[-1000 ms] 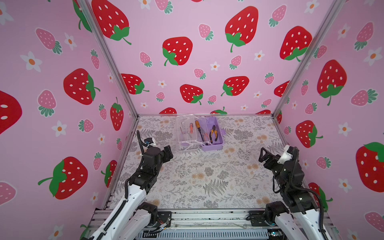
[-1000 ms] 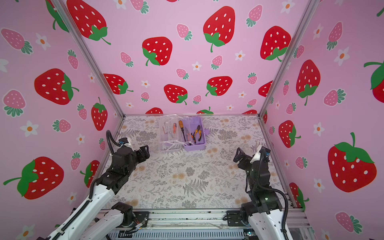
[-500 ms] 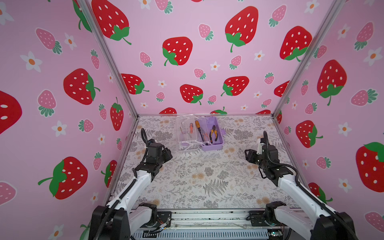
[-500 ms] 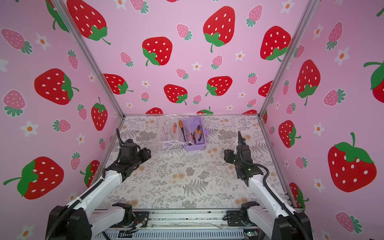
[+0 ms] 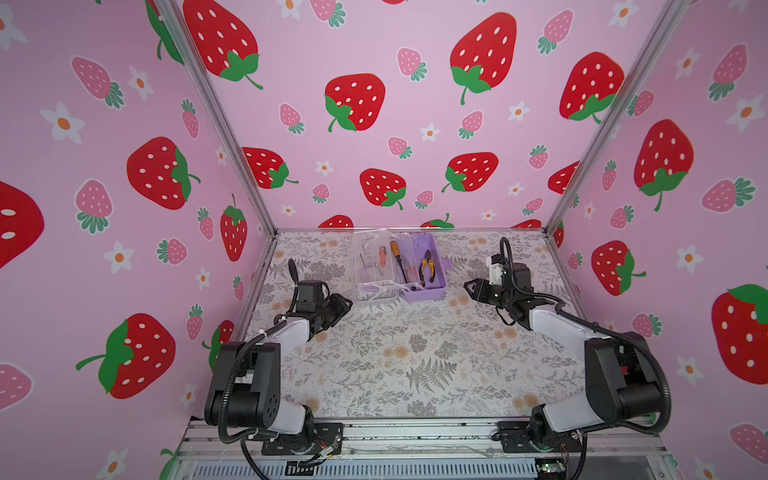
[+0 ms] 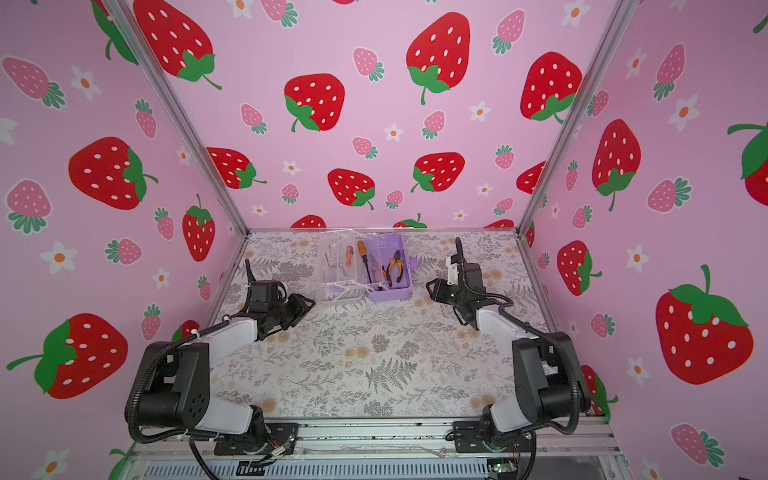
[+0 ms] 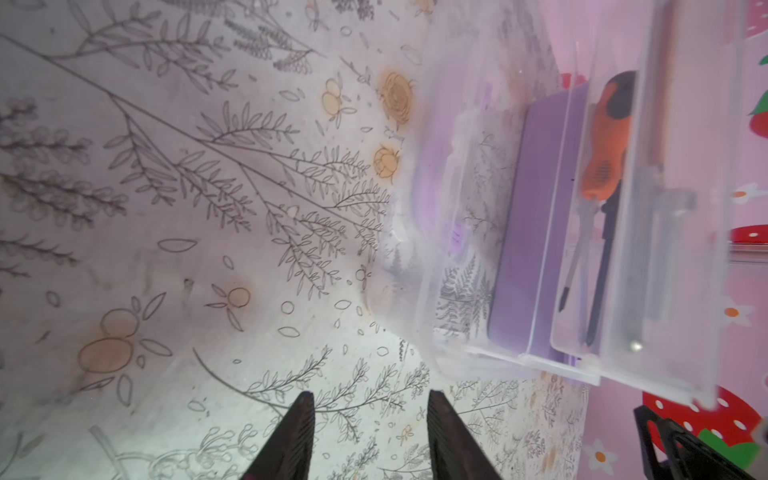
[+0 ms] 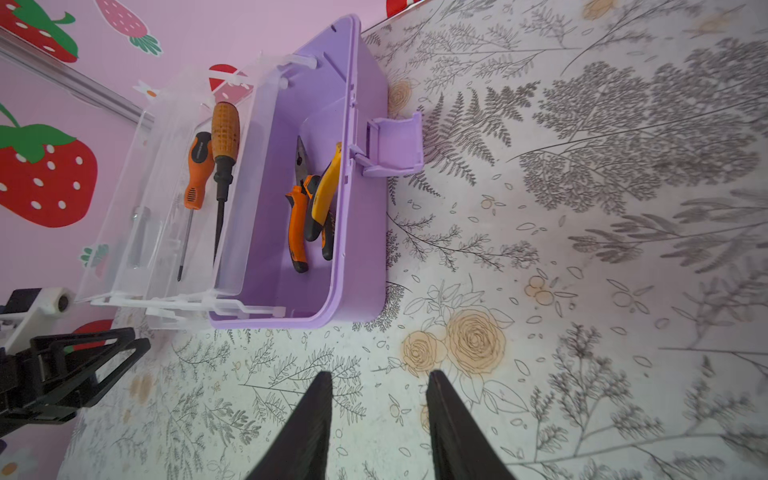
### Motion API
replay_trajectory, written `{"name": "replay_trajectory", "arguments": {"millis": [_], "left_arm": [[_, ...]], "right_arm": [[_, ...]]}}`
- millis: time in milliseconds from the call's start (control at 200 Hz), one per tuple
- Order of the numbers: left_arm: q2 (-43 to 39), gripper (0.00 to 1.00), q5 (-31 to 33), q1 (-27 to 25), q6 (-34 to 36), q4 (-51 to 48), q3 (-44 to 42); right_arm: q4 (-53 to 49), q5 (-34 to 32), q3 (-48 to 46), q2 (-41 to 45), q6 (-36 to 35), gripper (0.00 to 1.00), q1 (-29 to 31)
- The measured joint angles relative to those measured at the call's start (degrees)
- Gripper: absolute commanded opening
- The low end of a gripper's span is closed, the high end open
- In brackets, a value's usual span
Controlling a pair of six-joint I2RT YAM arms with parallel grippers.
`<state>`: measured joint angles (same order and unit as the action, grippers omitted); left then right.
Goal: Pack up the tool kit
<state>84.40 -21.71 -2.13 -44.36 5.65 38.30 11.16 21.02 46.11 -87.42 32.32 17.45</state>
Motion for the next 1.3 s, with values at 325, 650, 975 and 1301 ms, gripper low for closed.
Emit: {"name": "replay_trajectory", "arguments": {"millis": [325,650,975,1301], "left_arm": [[4.3,0.24,-0.6,0.5,-0.5,0.5,2.8],[9.4,0.10,-1.0,1.7,-0.8,0.9,6.5],[16.4,0.07,-2.9,1.8,-2.2,3.5,8.7],[17.4,0.07,-5.3,1.8,-4.4,5.7,9.7]], "right_arm": [[3.3,5.6,7.0,-12.1,1.9,0.41,0.0],[4.8,8.7,14.2,-20.4,3.6,0.41,0.0],[9.6,12.3,18.4,-26.9,7.8,0.37,0.0],[13.0,14.0,21.4,-30.7,10.3,0.37,-0.1]]}}
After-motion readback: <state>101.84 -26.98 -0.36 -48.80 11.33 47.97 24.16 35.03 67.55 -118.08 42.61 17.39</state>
